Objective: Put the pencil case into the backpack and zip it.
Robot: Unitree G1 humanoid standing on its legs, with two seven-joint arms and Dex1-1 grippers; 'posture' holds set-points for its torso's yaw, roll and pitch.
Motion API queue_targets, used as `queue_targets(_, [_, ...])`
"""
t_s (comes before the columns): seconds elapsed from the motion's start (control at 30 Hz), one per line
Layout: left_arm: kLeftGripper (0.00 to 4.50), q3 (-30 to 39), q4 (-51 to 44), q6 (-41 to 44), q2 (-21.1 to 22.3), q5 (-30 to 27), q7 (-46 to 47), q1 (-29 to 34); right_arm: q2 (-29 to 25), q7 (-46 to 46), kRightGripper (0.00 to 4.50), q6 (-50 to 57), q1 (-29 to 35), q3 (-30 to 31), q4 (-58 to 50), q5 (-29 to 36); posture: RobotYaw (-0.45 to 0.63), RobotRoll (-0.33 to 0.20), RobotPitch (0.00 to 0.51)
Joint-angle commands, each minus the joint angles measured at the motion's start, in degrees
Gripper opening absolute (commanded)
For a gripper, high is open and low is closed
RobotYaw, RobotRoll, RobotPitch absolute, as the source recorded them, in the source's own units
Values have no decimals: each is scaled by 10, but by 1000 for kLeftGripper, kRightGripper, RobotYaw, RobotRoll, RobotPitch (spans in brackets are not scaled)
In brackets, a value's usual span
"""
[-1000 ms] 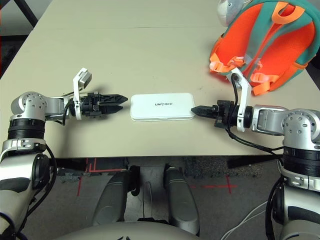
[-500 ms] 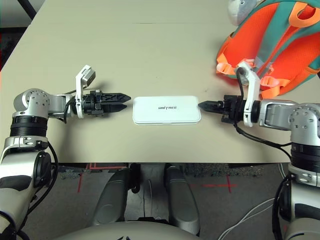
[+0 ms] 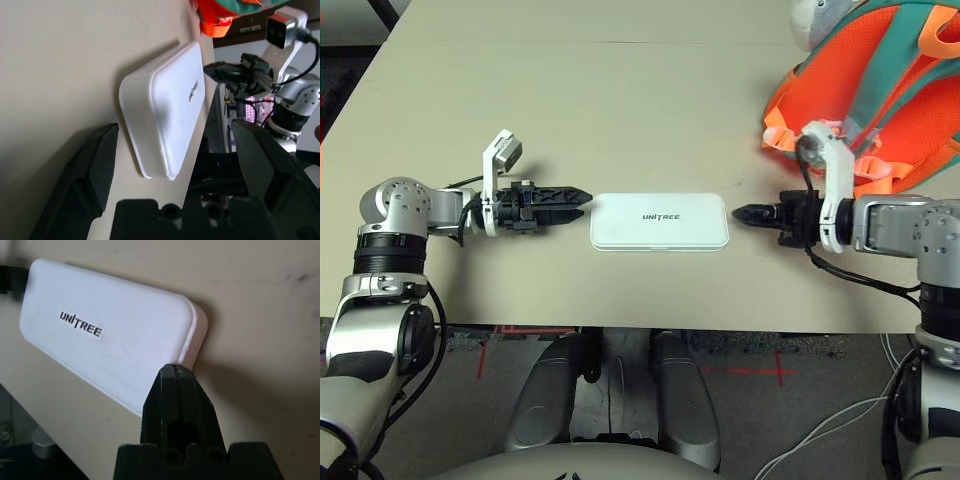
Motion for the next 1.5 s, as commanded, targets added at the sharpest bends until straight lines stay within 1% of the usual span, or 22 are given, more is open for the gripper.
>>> queue_targets(0.03, [4500,-40,6,17,-14,15,2,9,11,1,16,1,0,26,-10,-15,2,0,318])
queue_targets(0.23, [4500,-57,4,17,-16,20,-3,4,32,5,16,-11,1,41,-14,-33,7,0,313])
queue_targets(0.47, [4500,-67,8,15,-17,26,-9,-1,32,17,16,-24,10,48,-19,-54,2,0,310])
queue_targets(0.63, [4500,-69,10,10,-33,30,-7,-2,38,22,16,-29,14,61,-28,-64,-5,0,310])
queue_targets(0.77, [4500,-67,5,14,-38,29,-5,-1,41,25,16,-26,4,39,-16,-65,-2,0,317])
queue_targets(0.93, [4500,-64,-2,19,-35,28,-5,3,25,35,16,-14,-11,4,-1,-59,2,0,327])
queue_targets(1.07, [4500,-62,-6,19,-33,28,-5,7,5,40,16,-15,-9,0,6,-69,0,0,331])
queue_targets(1.23, [4500,-58,-10,19,-35,29,-3,11,-8,38,16,-15,5,7,-5,-77,1,0,334])
queue_targets(1.33, [4500,-56,-12,19,-36,29,-2,13,-25,45,16,-19,18,27,-14,-84,-1,0,339])
queue_targets(1.5, [4500,-51,-12,17,-41,30,1,13,-24,53,16,-12,17,53,-27,-81,6,0,342])
